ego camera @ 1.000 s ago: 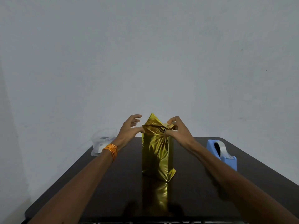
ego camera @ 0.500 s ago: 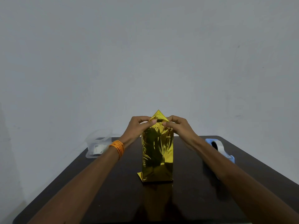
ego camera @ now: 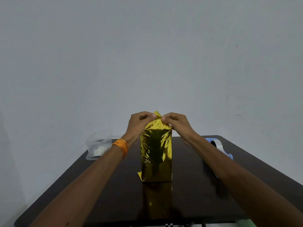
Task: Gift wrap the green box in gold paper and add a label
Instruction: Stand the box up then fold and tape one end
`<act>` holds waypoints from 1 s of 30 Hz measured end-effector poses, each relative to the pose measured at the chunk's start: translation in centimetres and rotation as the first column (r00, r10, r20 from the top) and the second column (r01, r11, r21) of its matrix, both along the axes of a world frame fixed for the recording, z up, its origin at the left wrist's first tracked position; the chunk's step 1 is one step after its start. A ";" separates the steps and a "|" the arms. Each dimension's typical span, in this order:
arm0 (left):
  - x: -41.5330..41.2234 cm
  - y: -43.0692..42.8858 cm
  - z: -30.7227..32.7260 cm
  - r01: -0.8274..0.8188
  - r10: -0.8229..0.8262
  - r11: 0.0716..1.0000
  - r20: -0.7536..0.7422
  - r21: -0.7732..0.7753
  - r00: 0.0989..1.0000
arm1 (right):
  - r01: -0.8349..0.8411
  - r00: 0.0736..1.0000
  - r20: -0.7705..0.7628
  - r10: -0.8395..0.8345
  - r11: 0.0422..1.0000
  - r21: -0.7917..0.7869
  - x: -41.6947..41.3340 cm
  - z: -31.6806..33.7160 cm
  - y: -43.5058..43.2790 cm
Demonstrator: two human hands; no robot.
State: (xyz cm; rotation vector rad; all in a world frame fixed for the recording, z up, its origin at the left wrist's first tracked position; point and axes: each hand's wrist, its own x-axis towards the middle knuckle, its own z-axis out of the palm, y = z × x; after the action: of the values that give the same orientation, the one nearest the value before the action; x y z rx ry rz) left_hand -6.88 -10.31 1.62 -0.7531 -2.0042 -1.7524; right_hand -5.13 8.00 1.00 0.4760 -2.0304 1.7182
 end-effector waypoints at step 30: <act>2.0 21.0 -9.3 0.108 -0.040 0.904 0.170 -0.413 0.985 | 0.568 0.652 0.385 -0.653 0.757 0.322 7.1 -8.0 18.9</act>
State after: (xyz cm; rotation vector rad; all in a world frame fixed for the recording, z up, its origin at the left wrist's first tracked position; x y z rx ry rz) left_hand -4.83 10.67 -7.70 -0.8498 -2.5398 -1.4679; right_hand 1.99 26.88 -7.03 -0.6248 -2.3012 1.2958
